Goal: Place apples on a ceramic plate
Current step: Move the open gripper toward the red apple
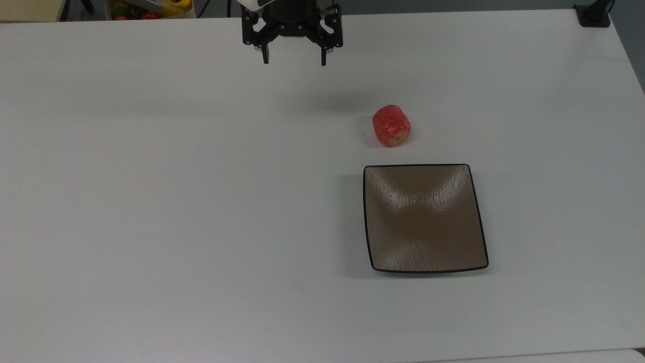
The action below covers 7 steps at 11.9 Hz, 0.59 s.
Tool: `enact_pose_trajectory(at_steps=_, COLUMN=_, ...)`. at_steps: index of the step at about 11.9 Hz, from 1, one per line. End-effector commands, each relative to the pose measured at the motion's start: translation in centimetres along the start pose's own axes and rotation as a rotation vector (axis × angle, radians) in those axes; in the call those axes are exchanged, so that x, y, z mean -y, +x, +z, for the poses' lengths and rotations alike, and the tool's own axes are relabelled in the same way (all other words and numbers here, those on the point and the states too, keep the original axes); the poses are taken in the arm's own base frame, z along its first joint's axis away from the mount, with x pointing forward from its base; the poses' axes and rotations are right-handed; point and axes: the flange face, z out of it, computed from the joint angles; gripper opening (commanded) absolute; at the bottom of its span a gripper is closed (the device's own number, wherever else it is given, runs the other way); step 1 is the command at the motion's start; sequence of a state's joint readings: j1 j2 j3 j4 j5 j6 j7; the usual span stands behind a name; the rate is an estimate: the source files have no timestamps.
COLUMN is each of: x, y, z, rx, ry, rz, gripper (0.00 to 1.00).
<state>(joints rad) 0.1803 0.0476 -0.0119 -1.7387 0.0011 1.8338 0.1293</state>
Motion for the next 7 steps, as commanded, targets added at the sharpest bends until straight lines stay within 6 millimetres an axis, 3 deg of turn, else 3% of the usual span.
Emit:
enact_pose_trajectory(at_steps=1, x=0.01, y=-0.32, z=0.23, rx=0.016, ry=0.012, rz=-0.066, gripper=1.0)
enact_pose_trajectory(at_steps=7, x=0.13, y=-0.48, z=0.46, rx=0.02, ry=0.019, rz=-0.055, gripper=1.0)
